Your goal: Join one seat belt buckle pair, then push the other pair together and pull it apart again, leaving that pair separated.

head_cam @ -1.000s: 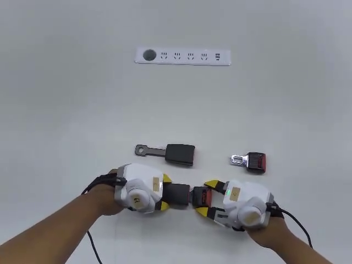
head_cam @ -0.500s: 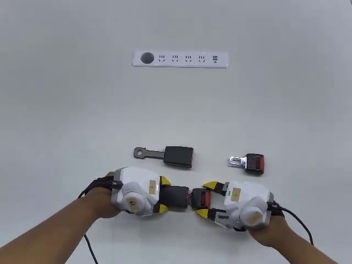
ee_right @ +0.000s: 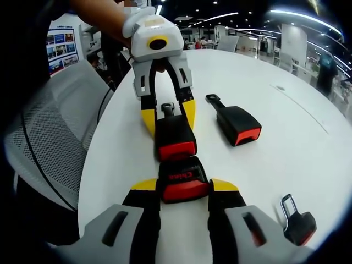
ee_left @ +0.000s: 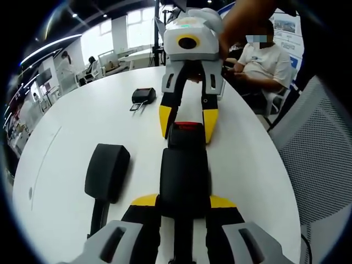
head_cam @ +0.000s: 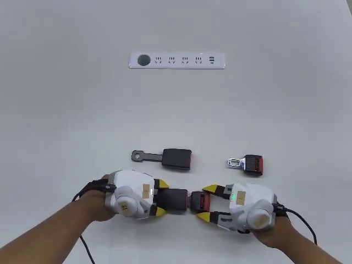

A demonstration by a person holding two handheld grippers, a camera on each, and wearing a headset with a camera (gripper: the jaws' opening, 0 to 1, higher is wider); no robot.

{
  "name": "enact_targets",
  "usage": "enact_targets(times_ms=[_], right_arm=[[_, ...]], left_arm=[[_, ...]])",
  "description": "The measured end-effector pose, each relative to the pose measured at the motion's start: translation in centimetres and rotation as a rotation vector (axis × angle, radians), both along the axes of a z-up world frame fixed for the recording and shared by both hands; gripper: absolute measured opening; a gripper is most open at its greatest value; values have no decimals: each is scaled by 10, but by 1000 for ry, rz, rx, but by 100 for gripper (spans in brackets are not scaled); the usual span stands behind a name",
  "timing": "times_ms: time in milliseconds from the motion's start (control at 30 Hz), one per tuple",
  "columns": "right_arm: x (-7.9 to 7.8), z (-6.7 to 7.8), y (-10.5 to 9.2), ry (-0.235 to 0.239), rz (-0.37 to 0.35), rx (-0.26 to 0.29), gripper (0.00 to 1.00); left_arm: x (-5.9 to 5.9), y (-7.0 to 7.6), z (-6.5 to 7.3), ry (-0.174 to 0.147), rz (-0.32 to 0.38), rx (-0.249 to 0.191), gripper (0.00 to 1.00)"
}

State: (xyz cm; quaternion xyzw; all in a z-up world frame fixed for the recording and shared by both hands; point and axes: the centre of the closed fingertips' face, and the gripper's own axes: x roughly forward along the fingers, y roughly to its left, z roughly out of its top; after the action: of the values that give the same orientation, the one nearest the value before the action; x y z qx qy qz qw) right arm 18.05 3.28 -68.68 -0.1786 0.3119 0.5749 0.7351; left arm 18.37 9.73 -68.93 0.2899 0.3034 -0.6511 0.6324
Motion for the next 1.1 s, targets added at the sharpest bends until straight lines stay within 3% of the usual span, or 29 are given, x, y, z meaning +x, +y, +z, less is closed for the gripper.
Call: enact_targets(times_ms=[267, 1100], right_arm=[[-1, 2, -1, 31, -15, 28, 30], [-4, 2, -3, 18, -19, 61, 29]], left_arm=[[0, 1, -2, -1, -7, -4, 31], [-2, 3, -2, 8, -8, -49, 30]])
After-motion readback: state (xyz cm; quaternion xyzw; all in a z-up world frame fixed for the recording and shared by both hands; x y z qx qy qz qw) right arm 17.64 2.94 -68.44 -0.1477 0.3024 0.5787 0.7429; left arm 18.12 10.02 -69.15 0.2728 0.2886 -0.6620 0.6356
